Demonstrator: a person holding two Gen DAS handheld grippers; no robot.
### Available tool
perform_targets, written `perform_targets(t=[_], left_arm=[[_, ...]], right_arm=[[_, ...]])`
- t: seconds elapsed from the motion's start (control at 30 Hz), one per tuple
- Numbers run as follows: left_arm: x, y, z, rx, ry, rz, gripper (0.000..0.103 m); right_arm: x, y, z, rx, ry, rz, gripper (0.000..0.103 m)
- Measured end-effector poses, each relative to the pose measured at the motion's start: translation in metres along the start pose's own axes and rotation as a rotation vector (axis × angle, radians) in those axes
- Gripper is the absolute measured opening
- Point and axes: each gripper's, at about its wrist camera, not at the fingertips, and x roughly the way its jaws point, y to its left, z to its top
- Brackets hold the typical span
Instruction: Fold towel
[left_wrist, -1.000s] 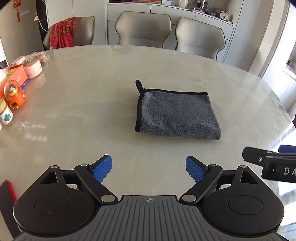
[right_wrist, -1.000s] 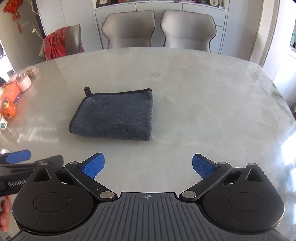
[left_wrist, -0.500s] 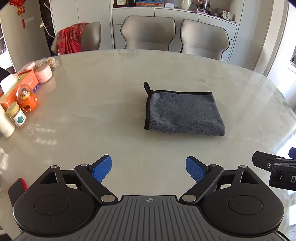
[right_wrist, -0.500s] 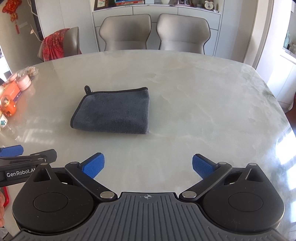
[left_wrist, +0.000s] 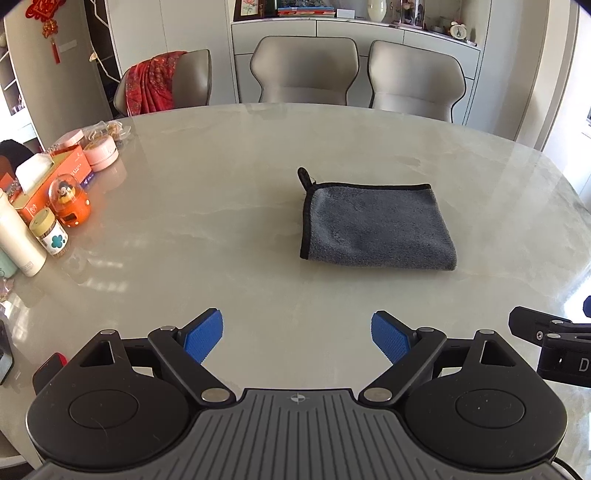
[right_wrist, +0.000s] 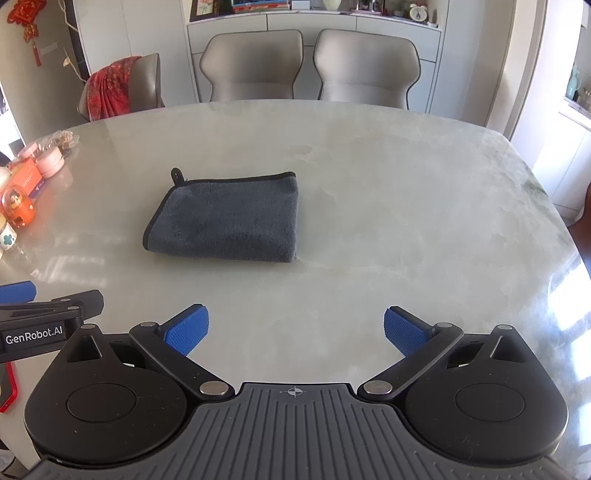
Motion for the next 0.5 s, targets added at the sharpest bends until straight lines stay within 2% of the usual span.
perform_targets(t=[0.5], left_arm=[[0.001,0.0022,-0.0007,0.027,-0.009,0.003,0.094]], right_arm=[[0.0047,0.0004,-0.0025,-0.011,0.023,0.005,0.102]])
